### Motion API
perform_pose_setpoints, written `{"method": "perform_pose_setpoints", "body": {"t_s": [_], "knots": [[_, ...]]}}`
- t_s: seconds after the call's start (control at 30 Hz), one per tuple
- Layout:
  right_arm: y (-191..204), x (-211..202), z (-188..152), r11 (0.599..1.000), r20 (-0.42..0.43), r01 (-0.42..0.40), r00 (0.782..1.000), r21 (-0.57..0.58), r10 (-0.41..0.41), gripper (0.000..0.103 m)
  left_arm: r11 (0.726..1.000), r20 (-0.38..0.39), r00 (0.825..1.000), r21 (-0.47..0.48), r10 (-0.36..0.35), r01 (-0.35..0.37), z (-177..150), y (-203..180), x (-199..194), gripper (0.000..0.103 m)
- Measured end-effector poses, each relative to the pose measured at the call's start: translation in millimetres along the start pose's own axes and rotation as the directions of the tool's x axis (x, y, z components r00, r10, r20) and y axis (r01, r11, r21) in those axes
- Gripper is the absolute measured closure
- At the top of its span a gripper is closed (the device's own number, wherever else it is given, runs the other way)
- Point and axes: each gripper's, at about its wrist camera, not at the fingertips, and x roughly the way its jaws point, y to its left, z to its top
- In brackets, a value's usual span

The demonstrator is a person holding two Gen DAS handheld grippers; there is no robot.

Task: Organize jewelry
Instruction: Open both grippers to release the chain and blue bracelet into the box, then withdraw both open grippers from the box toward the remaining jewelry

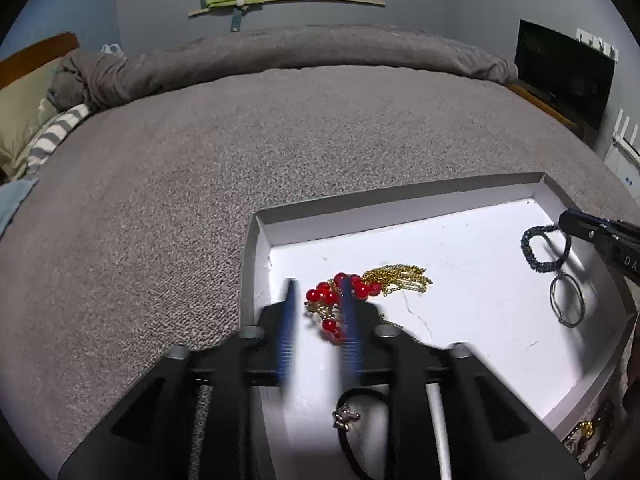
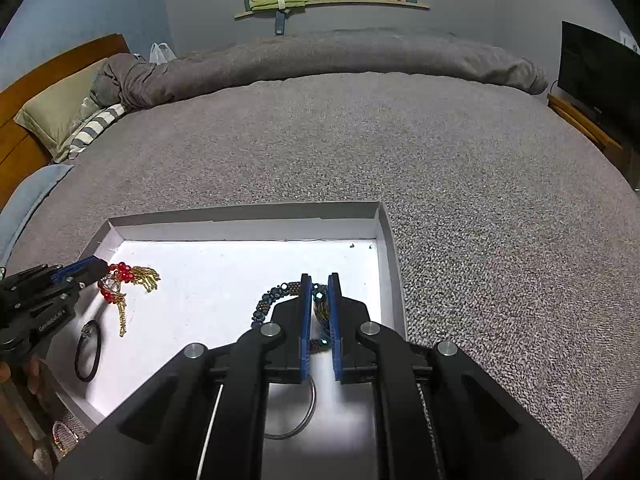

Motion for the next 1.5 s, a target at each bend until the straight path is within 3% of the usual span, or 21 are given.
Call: {"method": "perform_pose_setpoints", "body": {"t_s": [0.07,0.17,0.37,0.5,0.67,1.1,1.5], "knots": [[-1,-3,1,1.000,0.012,-0.005,1.000,0.002,0.005,0.075,1.000,0.018,1.000,0.004,-0.006,0.006,1,-1,-4,0.067],[-1,-11,2,1.000,0.047,-0.011,0.999,-0.001,0.011,0.064,1.000,0.047,0.999,-0.003,-0.027,0.027,3,-1,-13,0.067],[-1,-33,3,1.000,0.113,-0.013,0.994,-0.002,0.013,0.042,1.000,0.100,0.995,0.001,-0.027,0.027,6,-3,-32,0.043],[2,-47,2,1.000,0.146,-0.008,0.989,-0.011,0.009,0.025,1.000,0.126,0.992,0.002,-0.006,0.005,3,-9,-42,0.019],[4,-59,-3,1.000,0.165,-0.011,0.986,-0.006,0.012,0.009,1.000,0.145,0.989,-0.018,0.005,-0.002,-3,-10,-54,0.012],[7,-103,-30,1.000,0.250,-0.005,0.968,-0.018,0.010,0.006,1.000,0.165,0.986,-0.002,0.019,-0.019,-28,-9,-87,0.008],[1,-115,-69,0.999,0.233,0.031,0.972,-0.036,-0.021,0.006,0.999,0.157,0.988,0.052,-0.012,0.004,-74,-14,-116,0.008]]}}
